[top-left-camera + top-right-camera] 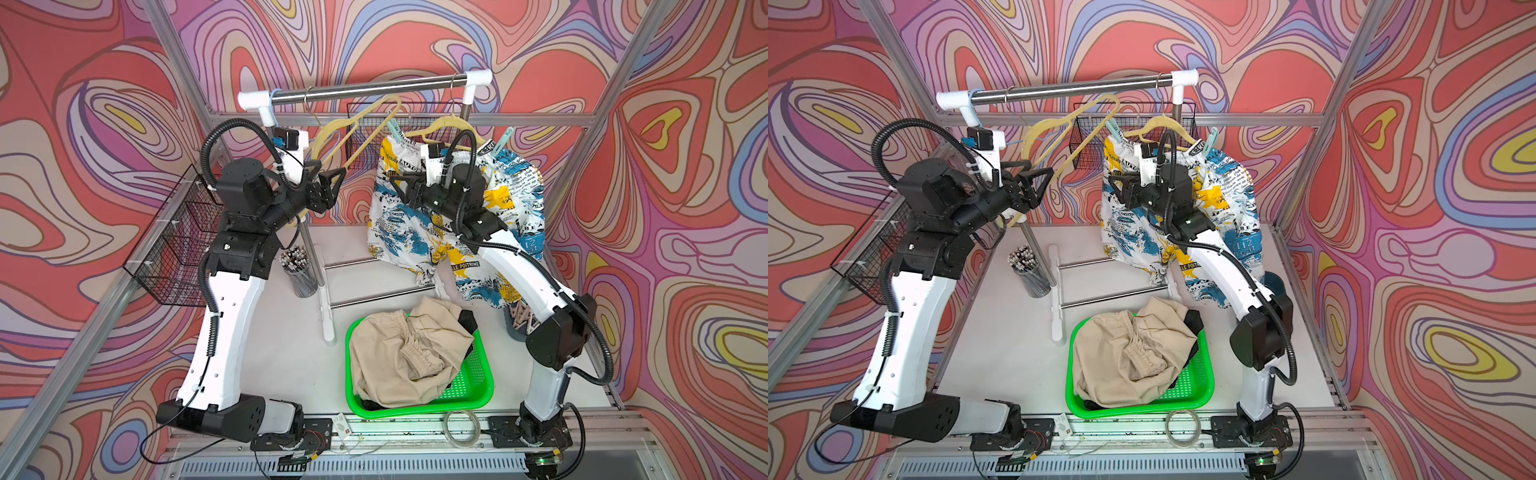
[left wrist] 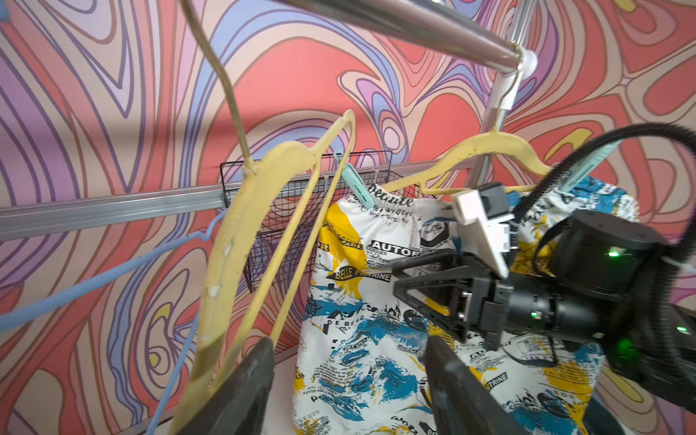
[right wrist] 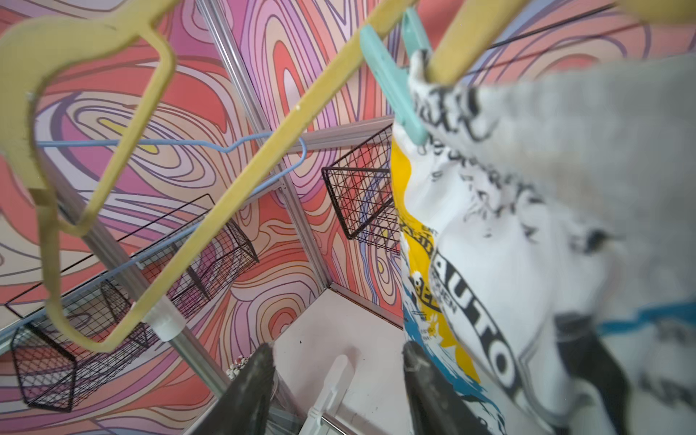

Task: Remove the clothespins securing shorts to the hanger
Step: Adjust the shorts on the hanger.

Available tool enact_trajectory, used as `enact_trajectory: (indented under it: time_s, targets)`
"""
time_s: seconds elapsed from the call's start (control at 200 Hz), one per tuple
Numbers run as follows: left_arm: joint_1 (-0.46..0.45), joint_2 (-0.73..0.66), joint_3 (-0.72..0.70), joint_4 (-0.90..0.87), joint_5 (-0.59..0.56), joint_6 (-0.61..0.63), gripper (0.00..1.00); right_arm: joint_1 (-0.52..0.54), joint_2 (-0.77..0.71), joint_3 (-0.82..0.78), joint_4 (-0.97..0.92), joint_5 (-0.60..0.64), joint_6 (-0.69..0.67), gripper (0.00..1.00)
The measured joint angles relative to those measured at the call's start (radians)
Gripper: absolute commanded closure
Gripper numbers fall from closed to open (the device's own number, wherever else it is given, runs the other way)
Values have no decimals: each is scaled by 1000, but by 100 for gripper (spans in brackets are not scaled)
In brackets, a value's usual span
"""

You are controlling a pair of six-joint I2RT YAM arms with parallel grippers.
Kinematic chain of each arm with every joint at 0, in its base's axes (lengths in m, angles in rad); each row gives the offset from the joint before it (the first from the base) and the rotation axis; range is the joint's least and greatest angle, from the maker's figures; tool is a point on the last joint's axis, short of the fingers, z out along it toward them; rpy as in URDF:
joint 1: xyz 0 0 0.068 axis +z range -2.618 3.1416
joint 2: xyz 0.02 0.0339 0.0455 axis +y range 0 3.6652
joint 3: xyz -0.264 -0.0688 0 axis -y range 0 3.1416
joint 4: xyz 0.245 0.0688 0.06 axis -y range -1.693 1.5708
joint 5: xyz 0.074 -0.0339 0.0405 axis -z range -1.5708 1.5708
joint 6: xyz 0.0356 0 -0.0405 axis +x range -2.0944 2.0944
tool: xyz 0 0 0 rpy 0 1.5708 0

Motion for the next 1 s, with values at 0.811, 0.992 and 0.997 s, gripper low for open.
enact_trajectory:
  time_s: [0.811, 0.992, 0.997]
  targets:
    - [-9, 114, 10, 96, -96, 143, 92, 0, 33, 31, -22, 26, -21, 46]
    - [-14, 111, 10, 96, -93, 142, 94, 0, 53, 45, -28, 45, -27, 46]
    - [-14, 110, 10, 96, -93, 142, 93, 0, 55, 46, -28, 46, -27, 46]
